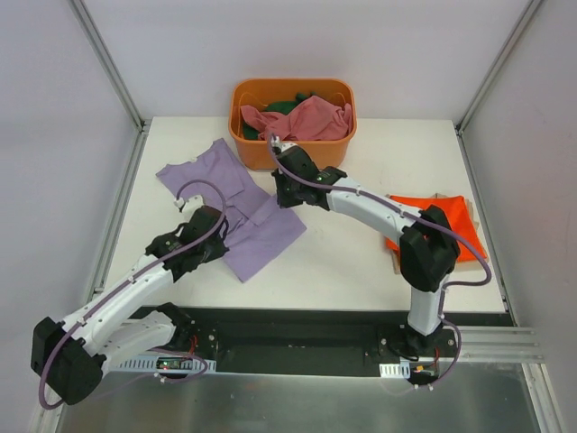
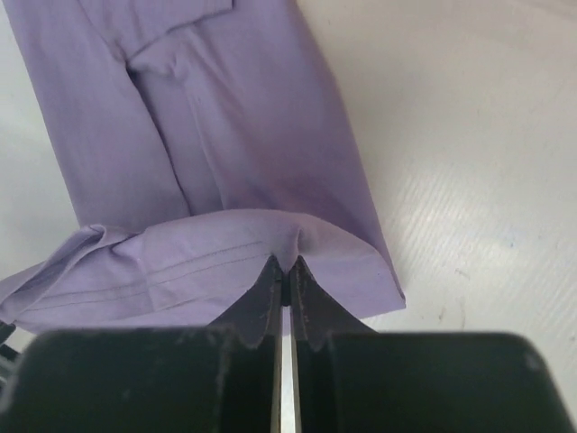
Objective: Fold and stack the t-shirts
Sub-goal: Fold the folded rectangular tshirt in 1/3 of the way
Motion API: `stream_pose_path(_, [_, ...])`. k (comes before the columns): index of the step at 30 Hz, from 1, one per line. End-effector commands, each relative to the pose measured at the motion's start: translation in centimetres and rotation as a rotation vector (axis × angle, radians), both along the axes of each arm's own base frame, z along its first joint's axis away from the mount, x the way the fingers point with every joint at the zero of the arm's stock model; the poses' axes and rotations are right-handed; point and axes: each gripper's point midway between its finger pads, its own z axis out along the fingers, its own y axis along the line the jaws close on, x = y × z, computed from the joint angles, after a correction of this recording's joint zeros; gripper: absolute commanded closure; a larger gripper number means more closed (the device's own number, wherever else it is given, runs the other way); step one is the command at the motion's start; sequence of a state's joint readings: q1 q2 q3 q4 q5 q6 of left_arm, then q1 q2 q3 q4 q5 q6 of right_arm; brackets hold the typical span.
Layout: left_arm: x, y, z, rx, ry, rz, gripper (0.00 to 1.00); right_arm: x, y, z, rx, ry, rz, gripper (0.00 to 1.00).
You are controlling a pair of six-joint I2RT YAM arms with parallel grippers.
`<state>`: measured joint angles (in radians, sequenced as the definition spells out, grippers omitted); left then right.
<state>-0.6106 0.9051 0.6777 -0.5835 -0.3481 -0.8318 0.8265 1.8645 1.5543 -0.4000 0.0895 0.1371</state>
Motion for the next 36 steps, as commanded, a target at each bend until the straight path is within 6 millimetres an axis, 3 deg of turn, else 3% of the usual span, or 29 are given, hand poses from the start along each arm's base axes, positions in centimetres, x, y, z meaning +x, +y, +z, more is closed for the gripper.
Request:
stream_pose_path(1, [2.0,2.4,1.5,0.077,-0.023,0.062,1.00,2.6,1.9,2.1,0.013,-0.088,0.002,1.00])
stream_pose_path(6, [3.3,3.5,1.5,0.111,-0.004,0.102,1.00,4.5,4.1,1.7,0.016,-0.109,0.025,1.00])
stream_pose_path(16, [5.9,4.6,0.7,0.108,0.022,0.125,1.00,6.7,5.1,0.2,0.000,-0.129,0.010,1.00])
stream_pose_path(27, [7.8,5.1,-1.7,0.099,0.102,0.141,1.00,9.3,6.9,-2.3,0.052,-0.157,0.005,1.00])
stream_pose_path(30, [7.9,5.4,-2.1,0.112,0.117,0.159,1.00,9.8,7.2,-3.0,0.059,-0.143,0.012,0.94])
stream_pose_path(31, [7.9,5.6,-2.2,0.114,0.121,0.165,0.98,9.8,7.3,-3.2,0.065,-0.134,0.011,0.93])
stream_pose_path(33, [8.0,5.8,-2.2,0.120,0.120,0.172,0.79,9.7,7.5,-3.5,0.079,-0.113,0.015,0.88])
stream_pose_path(34, [8.0,5.9,-2.1,0.125,0.120,0.173,0.77,9.7,7.5,-3.3,0.088,-0.109,0.013,0.84])
stream_pose_path(36, [8.1,6.0,-1.6,0.128,0.108,0.173,0.67,9.4,7.7,-2.7,0.098,-0.110,0.028,0.65])
